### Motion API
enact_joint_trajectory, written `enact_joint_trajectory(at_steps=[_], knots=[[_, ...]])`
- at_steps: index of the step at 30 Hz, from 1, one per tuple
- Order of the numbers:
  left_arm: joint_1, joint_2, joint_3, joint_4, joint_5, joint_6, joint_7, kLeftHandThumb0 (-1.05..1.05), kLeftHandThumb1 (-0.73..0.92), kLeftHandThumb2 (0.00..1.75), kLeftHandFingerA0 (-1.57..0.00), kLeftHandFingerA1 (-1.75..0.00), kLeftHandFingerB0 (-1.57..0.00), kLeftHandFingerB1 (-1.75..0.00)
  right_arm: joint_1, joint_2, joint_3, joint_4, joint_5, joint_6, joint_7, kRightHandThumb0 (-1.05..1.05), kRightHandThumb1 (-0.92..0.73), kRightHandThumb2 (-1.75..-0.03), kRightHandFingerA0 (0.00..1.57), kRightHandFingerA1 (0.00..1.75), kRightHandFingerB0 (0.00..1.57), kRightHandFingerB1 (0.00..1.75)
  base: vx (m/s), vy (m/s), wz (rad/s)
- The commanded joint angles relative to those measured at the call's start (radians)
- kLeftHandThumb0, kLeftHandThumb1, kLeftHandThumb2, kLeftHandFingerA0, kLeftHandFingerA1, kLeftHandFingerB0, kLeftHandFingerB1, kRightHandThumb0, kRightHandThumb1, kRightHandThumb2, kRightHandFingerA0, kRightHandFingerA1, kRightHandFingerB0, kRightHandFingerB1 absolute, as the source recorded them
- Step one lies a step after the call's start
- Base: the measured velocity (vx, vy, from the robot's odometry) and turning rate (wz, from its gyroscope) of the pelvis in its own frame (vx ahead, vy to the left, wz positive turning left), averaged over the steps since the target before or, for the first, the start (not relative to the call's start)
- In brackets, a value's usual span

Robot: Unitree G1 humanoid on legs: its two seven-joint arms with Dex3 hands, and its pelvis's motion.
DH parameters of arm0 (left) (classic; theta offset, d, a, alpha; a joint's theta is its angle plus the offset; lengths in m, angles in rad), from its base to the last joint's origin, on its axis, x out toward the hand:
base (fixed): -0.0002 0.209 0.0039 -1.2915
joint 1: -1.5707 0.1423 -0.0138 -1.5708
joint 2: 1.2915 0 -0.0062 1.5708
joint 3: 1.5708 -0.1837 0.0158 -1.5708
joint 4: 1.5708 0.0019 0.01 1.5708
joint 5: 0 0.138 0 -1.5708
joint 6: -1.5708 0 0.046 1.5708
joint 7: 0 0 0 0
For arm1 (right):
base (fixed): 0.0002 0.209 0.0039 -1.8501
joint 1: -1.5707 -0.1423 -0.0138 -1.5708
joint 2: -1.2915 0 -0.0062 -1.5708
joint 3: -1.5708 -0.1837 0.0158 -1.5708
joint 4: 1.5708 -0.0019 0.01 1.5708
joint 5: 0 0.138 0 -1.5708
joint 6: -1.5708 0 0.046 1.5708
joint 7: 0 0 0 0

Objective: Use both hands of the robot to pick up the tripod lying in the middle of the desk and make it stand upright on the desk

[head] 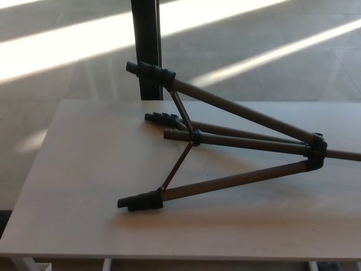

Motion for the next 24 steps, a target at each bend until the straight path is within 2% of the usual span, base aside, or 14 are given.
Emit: enact_joint_trajectory(at_steps=[1, 2, 6, 7, 10, 12, 13, 14, 15, 16, 17, 21, 23, 24], knots=[[-0.172, 0.173, -0.026, -0.552, -0.219, 0.169, -0.036, -0.81, 0.7, 0.62, -0.72, -0.58, -0.67, -0.44, -0.085, 0.159, 0.135, -0.672, 0.208, 0.032, -0.23, -0.65, -0.66, -0.6, 0.82, 0.66, 0.65, 0.43, 0.0, 0.0, 0.0], [-0.195, 0.171, -0.063, -0.6, -0.217, 0.154, -0.057, -0.79, 0.73, 0.62, -0.64, -0.56, -0.58, -0.44, -0.102, 0.182, 0.168, -0.69, 0.199, 0.041, -0.242, -0.65, -0.67, -0.6, 0.86, 0.66, 0.72, 0.46, 0.0, 0.0, 0.0], [-0.237, 0.156, -0.119, -0.668, -0.208, 0.16, -0.066, -0.75, 0.75, 0.63, -0.61, -0.54, -0.55, -0.44, -0.125, 0.212, 0.212, -0.695, 0.221, 0.055, -0.212, -0.65, -0.66, -0.6, 0.89, 0.64, 0.74, 0.47, 0.0, 0.0, 0.0], [-0.271, 0.143, -0.158, -0.713, -0.213, 0.167, -0.065, -0.7, 0.8, 0.63, -0.59, -0.56, -0.5, -0.46, -0.141, 0.231, 0.238, -0.686, 0.22, 0.07, -0.212, -0.76, -0.54, -0.95, 0.89, 0.73, 0.77, 0.66, 0.0, 0.0, 0.0], [-0.321, 0.126, -0.232, -0.805, -0.203, 0.195, -0.044, -0.68, 0.82, 0.64, -0.57, -0.56, -0.47, -0.47, -0.151, 0.251, 0.284, -0.691, 0.211, 0.129, -0.222, -0.88, -0.55, -0.96, 0.92, 0.71, 0.79, 0.63, 0.0, 0.0, 0.0], [-0.366, 0.112, -0.306, -0.914, -0.198, 0.23, -0.01, -0.66, 0.84, 0.65, -0.56, -0.59, -0.51, -0.46, -0.175, 0.262, 0.319, -0.667, 0.218, 0.183, -0.222, -1.05, -0.41, -0.87, 1.0, 0.66, 0.87, 0.56, 0.0, 0.0, 0.0], [-0.379, 0.111, -0.32, -0.926, -0.195, 0.234, -0.008, -0.66, 0.84, 0.65, -0.56, -0.59, -0.51, -0.46, -0.181, 0.265, 0.324, -0.664, 0.217, 0.193, -0.227, -1.05, -0.41, -0.87, 1.0, 0.66, 0.87, 0.56, 0.0, 0.0, 0.0], [-0.436, 0.107, -0.38, -0.962, -0.184, 0.262, -0.003, -0.64, 0.83, 0.65, -0.54, -0.59, -0.5, -0.46, -0.192, 0.27, 0.351, -0.657, 0.2, 0.232, -0.237, -1.01, -0.31, -0.86, 0.93, 0.67, 0.79, 0.57, 0.0, 0.0, 0.0], [-0.487, 0.098, -0.435, -0.981, -0.165, 0.286, 0.001, -0.64, 0.82, 0.64, -0.54, -0.59, -0.49, -0.46, -0.196, 0.263, 0.38, -0.644, 0.17, 0.259, -0.223, -1.0, -0.36, -0.91, 0.88, 0.7, 0.75, 0.6, 0.0, 0.0, 0.0], [-0.517, 0.087, -0.465, -0.974, -0.161, 0.291, -0.011, -0.64, 0.81, 0.64, -0.51, -0.61, -0.46, -0.49, -0.196, 0.266, 0.393, -0.641, 0.165, 0.275, -0.222, -0.94, -0.52, -0.84, 0.88, 0.71, 0.76, 0.59, 0.0, 0.0, 0.0], [-0.551, 0.074, -0.502, -0.949, -0.132, 0.271, -0.041, -0.63, 0.82, 0.64, -0.51, -0.61, -0.46, -0.49, -0.199, 0.273, 0.403, -0.635, 0.188, 0.302, -0.223, -1.05, -0.34, -0.87, 0.92, 0.65, 0.81, 0.56, 0.0, 0.0, 0.0], [-0.607, 0.024, -0.578, -0.917, -0.096, 0.28, -0.047, -0.59, 0.8, 0.64, -0.52, -0.61, -0.46, -0.52, -0.192, 0.281, 0.436, -0.616, 0.203, 0.34, -0.204, -1.05, -0.3, -0.84, 0.94, 0.62, 0.82, 0.54, 0.0, 0.0, 0.0], [-0.666, -0.022, -0.664, -0.883, -0.028, 0.29, -0.032, -0.61, 0.78, 0.63, -0.55, -0.63, -0.5, -0.52, -0.188, 0.307, 0.46, -0.596, 0.222, 0.391, -0.224, -0.98, -0.21, -0.8, 0.91, 0.68, 0.84, 0.53, 0.0, 0.0, 0.0], [-0.699, -0.046, -0.699, -0.878, -0.025, 0.319, -0.018, -0.61, 0.77, 0.63, -0.55, -0.66, -0.5, -0.54, -0.188, 0.316, 0.467, -0.58, 0.231, 0.412, -0.231, -0.95, -0.52, -0.56, 0.9, 0.68, 0.8, 0.52, 0.0, 0.0, 0.0]])
